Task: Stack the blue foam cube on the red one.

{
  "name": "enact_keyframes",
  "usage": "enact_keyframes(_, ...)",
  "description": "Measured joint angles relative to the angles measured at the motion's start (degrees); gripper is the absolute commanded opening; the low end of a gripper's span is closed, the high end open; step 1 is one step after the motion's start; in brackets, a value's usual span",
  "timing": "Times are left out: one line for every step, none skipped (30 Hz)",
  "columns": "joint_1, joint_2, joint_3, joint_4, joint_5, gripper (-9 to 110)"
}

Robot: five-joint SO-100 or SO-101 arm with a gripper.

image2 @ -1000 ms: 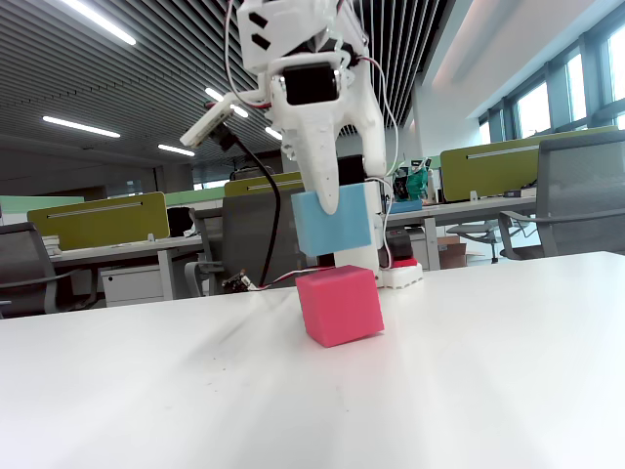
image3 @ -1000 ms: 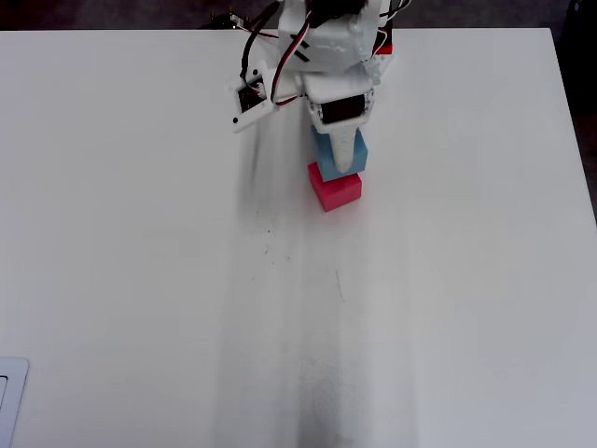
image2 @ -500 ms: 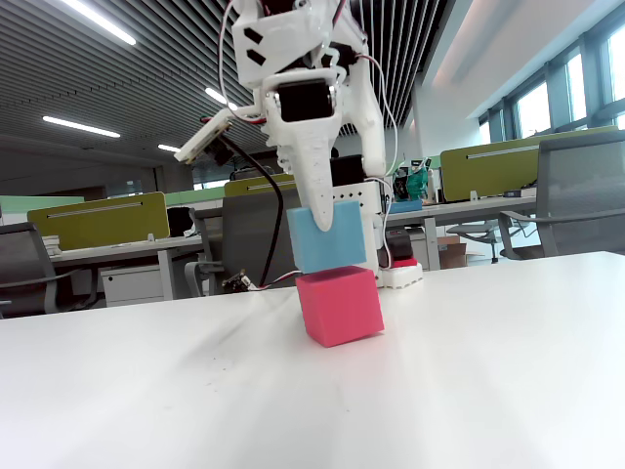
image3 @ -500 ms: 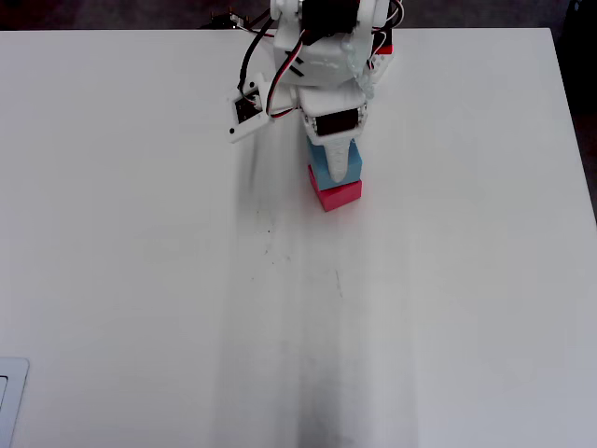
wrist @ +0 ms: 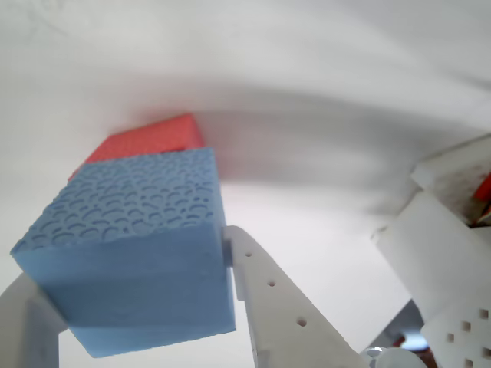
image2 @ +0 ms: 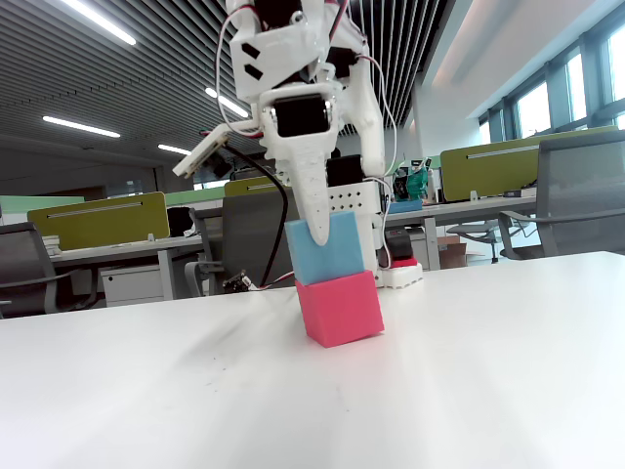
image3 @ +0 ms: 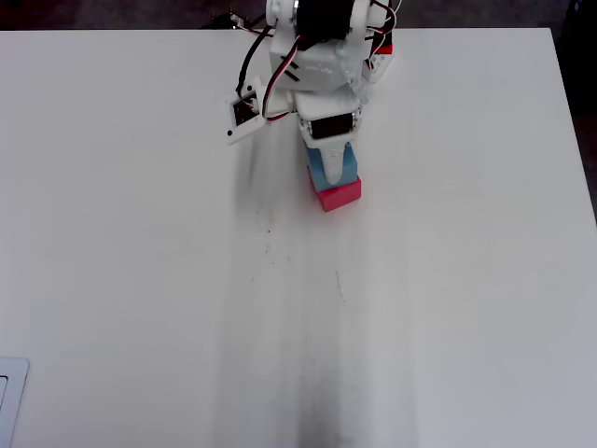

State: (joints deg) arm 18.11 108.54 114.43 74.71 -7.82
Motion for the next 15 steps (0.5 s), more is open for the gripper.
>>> enact_keyframes(0.0, 0.0, 0.0, 0.0, 0.0, 23)
enact_keyframes(0.0, 0.18, 0.0, -0.09, 0.0, 23)
enact_keyframes(0.0, 0.26, 0.0, -0.18, 0.0, 23)
enact_keyframes(0.0, 0.35, 0.09, -0.26, 0.0, 25)
enact_keyframes(0.0, 0.35, 0.09, -0.26, 0.0, 26)
enact_keyframes(0.0, 0.35, 0.09, -0.26, 0.0, 27)
enact_keyframes(0.09, 0.35, 0.09, -0.35, 0.0, 28)
enact_keyframes(0.18, 0.26, 0.18, -0.53, 0.0, 29)
enact_keyframes(0.18, 0.26, 0.18, -0.7, 0.0, 29)
enact_keyframes(0.18, 0.26, 0.18, -0.44, 0.0, 30)
enact_keyframes(0.18, 0.26, 0.18, -0.26, 0.0, 30)
enact_keyframes(0.18, 0.26, 0.18, -0.18, 0.0, 31)
enact_keyframes(0.18, 0.44, 0.18, 0.09, 0.0, 32)
enact_keyframes(0.18, 1.14, 0.18, 0.18, 0.0, 32)
enact_keyframes(0.18, 1.85, 0.18, 0.26, 0.0, 33)
